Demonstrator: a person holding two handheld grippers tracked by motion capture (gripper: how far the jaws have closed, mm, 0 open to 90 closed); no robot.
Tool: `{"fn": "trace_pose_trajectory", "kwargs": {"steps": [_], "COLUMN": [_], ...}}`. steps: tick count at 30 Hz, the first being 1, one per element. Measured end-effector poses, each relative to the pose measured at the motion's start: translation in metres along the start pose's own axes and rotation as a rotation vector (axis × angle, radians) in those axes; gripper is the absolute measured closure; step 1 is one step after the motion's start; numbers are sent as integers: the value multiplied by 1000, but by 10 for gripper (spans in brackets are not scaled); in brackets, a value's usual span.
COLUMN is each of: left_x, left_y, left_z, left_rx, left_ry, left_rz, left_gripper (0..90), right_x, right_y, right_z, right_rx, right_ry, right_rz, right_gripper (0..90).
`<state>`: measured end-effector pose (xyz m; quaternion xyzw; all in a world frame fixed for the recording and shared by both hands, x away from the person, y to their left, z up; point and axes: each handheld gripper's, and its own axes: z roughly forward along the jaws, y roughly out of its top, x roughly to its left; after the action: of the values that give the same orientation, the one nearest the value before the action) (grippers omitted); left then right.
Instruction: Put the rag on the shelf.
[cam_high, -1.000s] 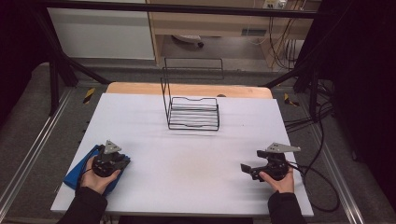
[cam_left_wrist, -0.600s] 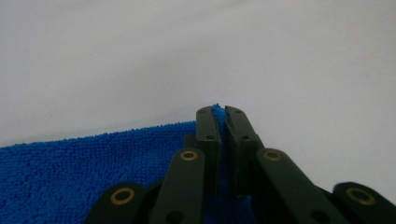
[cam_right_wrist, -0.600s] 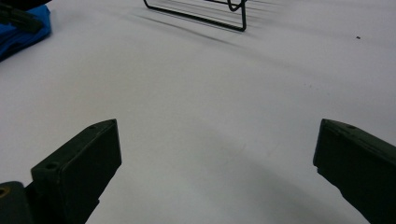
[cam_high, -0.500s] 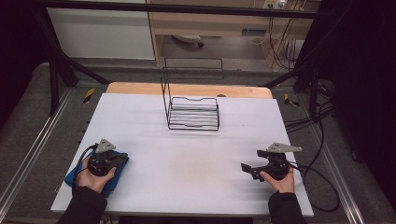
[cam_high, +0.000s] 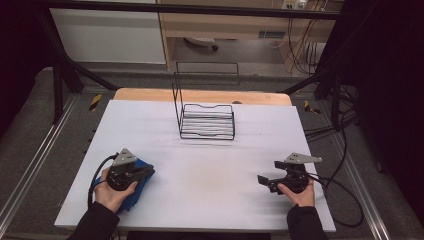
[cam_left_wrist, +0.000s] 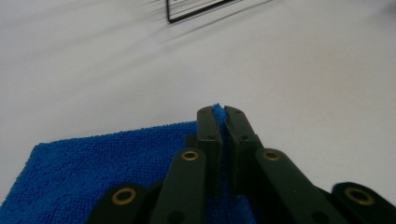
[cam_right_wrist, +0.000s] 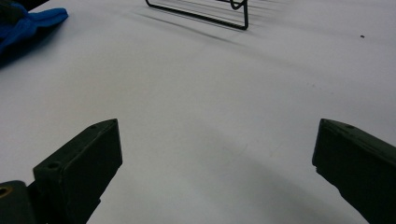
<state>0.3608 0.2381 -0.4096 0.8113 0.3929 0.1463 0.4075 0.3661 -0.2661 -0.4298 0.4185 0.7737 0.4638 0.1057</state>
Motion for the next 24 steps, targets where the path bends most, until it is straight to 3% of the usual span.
{"fn": "trace_pose_trajectory", "kwargs": {"steps": [5, 15, 24], "left_x": [-18, -42, -67], "left_y": [9, 29, 40], "left_z": [11, 40, 71], "left_rx": [12, 29, 51], "left_ry": [-15, -35, -80], "left_rz": [33, 47, 69], "left_gripper": [855, 855, 854], "right_x": [0, 0, 0], "right_y": [0, 0, 0], "right_z": [0, 0, 0], "right_rx": [-3, 1, -3], "right_ry": [-2, -3, -5], "right_rz": [4, 0, 0], "right_gripper": [21, 22, 23]}}
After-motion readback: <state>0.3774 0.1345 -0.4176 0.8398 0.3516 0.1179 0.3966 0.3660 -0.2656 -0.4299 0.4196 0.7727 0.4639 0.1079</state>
